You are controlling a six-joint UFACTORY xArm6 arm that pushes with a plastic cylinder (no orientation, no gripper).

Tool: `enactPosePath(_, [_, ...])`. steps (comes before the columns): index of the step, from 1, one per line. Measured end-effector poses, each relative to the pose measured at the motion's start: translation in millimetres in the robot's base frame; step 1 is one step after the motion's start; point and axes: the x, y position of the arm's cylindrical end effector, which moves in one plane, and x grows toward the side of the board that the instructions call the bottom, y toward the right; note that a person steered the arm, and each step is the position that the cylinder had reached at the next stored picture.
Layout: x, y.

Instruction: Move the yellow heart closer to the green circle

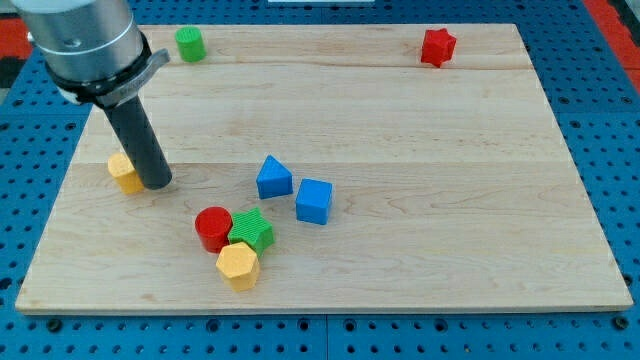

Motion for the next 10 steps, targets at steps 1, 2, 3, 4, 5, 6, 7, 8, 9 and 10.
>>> enactPosePath(1, [28, 8])
enactPosePath(2, [52, -55])
enactPosePath(3, [35, -70])
enactPosePath(4, [16, -19])
enactPosePath(5, [-6, 7])
enactPosePath(6, [-22, -12])
enactPosePath(7, [-23, -41])
enactPosePath(8, [-40, -45])
enactPosePath(9, [-60, -77])
enactPosePath(10, [-78, -81])
